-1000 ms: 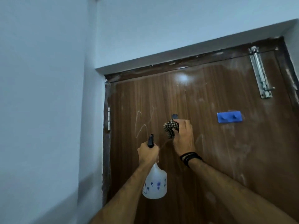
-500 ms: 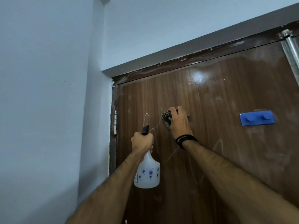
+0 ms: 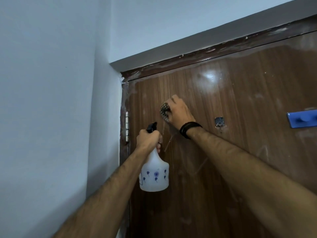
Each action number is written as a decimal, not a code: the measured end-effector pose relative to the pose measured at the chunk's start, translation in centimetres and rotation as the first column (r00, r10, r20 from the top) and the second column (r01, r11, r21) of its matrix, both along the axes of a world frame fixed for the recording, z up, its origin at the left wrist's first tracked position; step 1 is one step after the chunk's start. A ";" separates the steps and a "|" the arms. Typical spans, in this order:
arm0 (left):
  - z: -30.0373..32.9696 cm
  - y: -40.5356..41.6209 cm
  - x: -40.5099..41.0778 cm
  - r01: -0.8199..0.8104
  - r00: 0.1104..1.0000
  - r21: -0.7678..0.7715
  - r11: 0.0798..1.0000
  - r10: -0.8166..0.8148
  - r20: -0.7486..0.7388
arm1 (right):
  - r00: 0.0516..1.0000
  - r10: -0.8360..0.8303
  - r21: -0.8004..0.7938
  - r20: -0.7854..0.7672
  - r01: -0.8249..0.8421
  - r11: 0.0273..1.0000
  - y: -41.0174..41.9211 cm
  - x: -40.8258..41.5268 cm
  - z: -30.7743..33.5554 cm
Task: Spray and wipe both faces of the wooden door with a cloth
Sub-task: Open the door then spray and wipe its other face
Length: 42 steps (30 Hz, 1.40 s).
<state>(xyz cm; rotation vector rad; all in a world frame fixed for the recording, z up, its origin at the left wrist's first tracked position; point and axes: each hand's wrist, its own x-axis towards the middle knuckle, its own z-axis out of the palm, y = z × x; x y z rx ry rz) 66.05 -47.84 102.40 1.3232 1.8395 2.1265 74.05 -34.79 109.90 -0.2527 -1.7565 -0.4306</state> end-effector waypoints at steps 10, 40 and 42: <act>-1.9 -0.7 -2.6 0.109 0.992 0.050 0.993 -0.112 0.062 | 0.967 -0.254 0.330 0.018 0.234 0.915 1.3 -1.3 -5.2; 5.6 -1.7 -7.3 0.076 0.997 0.088 0.993 -0.076 -0.003 | 0.964 -0.233 0.307 0.126 0.185 0.934 -0.2 -6.8 -1.0; 6.2 -2.0 -7.8 0.063 0.998 0.090 0.994 -0.062 -0.013 | 0.955 -0.217 0.367 0.200 0.133 0.921 0.2 -7.1 -2.3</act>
